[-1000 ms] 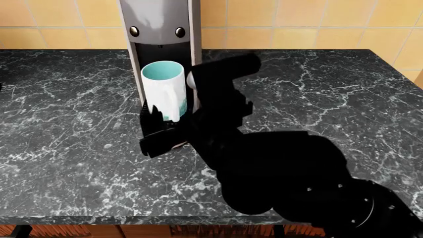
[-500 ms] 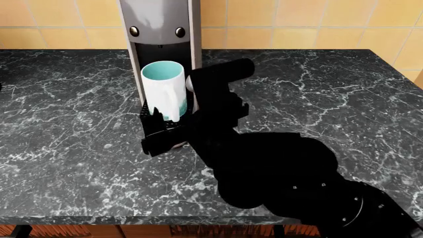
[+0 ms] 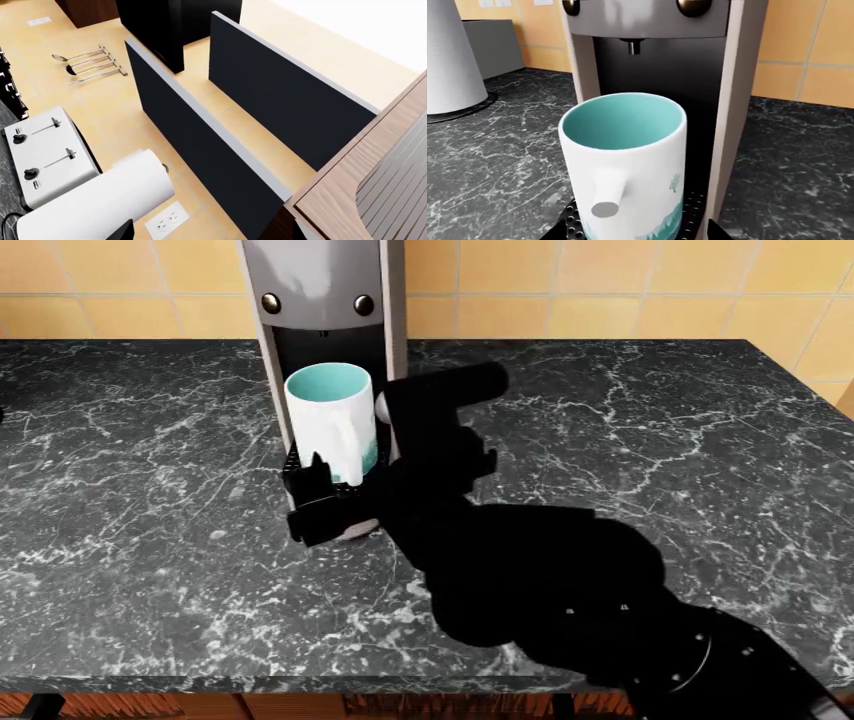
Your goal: Pick the mug from under the coffee machine dispenser and place it on the counter.
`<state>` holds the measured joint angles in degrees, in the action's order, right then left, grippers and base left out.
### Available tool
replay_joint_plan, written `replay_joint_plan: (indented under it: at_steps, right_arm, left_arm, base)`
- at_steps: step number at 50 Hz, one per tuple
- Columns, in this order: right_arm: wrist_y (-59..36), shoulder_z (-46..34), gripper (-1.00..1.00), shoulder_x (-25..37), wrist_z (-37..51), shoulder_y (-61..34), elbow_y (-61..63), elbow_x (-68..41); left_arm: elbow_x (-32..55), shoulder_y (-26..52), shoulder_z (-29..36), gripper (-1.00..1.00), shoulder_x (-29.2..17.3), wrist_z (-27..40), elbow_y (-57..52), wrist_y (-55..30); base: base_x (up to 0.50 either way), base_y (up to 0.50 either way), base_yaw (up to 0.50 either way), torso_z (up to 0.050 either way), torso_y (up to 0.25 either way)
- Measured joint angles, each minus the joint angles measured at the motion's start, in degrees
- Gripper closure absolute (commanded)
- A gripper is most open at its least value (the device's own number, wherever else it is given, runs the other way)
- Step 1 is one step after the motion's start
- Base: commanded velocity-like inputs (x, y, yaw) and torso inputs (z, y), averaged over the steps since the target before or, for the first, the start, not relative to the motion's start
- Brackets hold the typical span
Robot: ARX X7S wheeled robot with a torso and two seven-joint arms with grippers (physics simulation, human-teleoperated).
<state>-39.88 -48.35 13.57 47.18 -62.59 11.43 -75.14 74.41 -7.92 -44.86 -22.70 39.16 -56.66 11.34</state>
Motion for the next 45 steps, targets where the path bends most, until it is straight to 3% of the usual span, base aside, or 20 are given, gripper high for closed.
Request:
replay_joint_plan:
  at_steps: [6,7,45]
  right_arm:
    - [0.5,-0.3,-1.0,-0.4,-0.5,0.2,-0.6,0.5]
    - [0.5,-0.4,1.0,-0.4,-0.5,0.2,-0.7,0.6]
    - [1.3,-1.8,1.0,-0.2,0.9,-0.2,0.7,3.3]
  left_arm:
    - [0.1,-0.1,-0.1,-1.0,-0.1,0.0,0.0,0.2]
    - [0.1,-0.2,-0.1,-1.0,-0.1,0.0,0.0,0.2]
    - [0.3,-0.9,-0.2,-1.0,-0.6,0.3,-0.1,1.1]
  base:
    - [0.0,0.0,0.0,0.0,0.0]
    - [0.0,0.0,0.0,0.0,0.0]
    - [0.0,0.0,0.0,0.0,0.0]
